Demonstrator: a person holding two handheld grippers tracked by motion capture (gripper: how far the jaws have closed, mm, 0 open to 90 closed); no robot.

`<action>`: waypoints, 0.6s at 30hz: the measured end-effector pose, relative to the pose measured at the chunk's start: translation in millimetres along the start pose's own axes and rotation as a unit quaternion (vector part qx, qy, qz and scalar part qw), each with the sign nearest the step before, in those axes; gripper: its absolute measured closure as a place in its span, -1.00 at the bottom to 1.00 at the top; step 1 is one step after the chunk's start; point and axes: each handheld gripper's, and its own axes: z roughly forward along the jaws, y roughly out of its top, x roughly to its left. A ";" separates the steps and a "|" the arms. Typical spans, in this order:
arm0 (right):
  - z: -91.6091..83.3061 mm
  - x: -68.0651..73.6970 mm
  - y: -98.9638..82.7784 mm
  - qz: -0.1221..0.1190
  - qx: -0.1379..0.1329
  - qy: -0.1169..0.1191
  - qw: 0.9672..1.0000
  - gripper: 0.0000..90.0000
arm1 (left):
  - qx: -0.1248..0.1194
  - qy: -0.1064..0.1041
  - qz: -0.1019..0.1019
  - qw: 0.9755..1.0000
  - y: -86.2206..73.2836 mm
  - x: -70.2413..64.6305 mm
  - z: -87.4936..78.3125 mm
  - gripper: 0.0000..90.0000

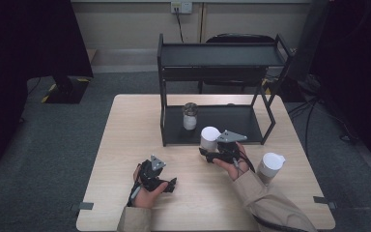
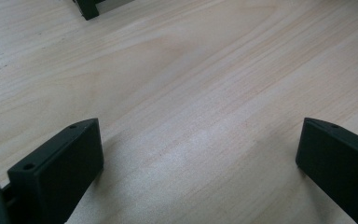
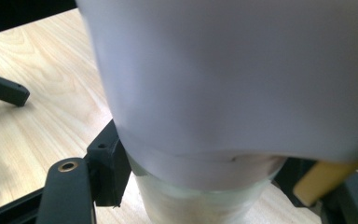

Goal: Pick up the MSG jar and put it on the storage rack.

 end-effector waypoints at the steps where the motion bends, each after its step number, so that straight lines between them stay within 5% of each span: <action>1: 0.2 0.0 1.0 0.000 0.001 -0.001 1.000 -0.31 | 0.000 0.000 0.000 1.000 0.0 0.0 0.0 -1.00; 18: 5.0 -4.8 9.9 0.006 0.000 -0.015 1.000 -0.31 | 0.000 0.000 0.000 1.000 0.0 0.0 0.0 -1.00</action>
